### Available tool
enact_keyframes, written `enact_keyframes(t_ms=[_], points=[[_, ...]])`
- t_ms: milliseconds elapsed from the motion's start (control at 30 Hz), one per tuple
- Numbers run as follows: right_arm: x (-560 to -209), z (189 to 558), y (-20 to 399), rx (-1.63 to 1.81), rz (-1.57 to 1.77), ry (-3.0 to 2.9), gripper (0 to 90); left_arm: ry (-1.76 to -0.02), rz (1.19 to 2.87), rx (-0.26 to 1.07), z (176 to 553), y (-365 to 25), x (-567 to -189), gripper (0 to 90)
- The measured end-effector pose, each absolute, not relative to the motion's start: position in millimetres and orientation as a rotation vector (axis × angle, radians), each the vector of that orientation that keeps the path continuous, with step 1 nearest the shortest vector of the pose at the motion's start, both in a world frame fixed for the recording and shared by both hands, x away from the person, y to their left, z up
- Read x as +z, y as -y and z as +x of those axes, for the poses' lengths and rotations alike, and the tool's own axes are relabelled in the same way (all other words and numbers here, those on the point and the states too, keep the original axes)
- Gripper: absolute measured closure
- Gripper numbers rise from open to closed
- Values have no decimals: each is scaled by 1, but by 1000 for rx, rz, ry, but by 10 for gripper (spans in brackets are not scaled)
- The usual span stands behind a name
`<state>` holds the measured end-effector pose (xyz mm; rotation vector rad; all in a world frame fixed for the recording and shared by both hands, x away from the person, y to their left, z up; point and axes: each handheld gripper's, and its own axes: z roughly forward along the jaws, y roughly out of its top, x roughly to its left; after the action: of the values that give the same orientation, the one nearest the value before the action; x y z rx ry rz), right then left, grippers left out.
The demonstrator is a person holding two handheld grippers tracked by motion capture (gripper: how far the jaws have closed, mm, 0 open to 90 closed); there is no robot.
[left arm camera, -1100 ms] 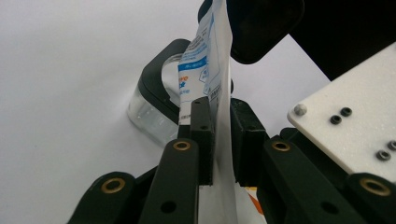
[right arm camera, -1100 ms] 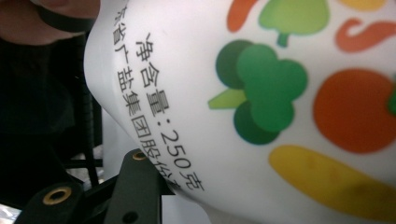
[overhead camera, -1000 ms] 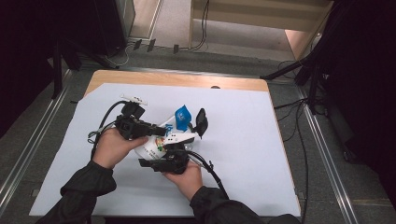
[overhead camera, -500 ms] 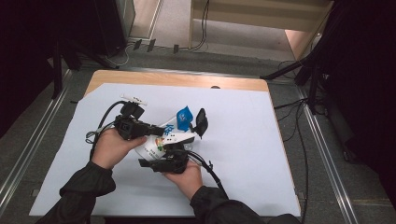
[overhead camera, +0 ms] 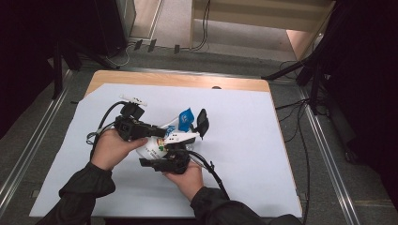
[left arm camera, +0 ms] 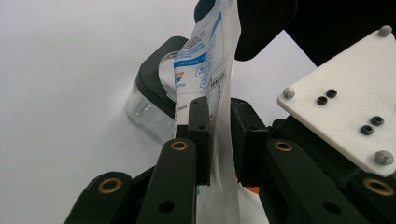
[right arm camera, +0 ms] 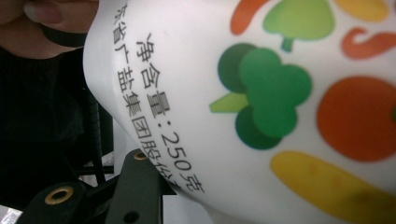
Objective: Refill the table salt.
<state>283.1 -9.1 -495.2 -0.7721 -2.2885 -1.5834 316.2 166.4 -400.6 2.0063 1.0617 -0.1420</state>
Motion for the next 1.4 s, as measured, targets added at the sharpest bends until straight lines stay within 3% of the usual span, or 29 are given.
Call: enact_keyframes(t_ms=[233, 567, 700, 1400], points=[[-495, 285, 11, -1601, -764, 2230, 622, -1060, 1996, -159, 316, -170, -400, 793], [-494, 283, 7, -1588, -758, 2296, 610, -1090, 2023, -81, 313, -167, -396, 879], [-493, 281, 5, -1584, -760, 2338, 585, -1100, 2025, -62, 311, -165, -394, 881], [-492, 282, 7, -1585, -768, 2316, 648, -1092, 2000, -107, 312, -168, -397, 840]])
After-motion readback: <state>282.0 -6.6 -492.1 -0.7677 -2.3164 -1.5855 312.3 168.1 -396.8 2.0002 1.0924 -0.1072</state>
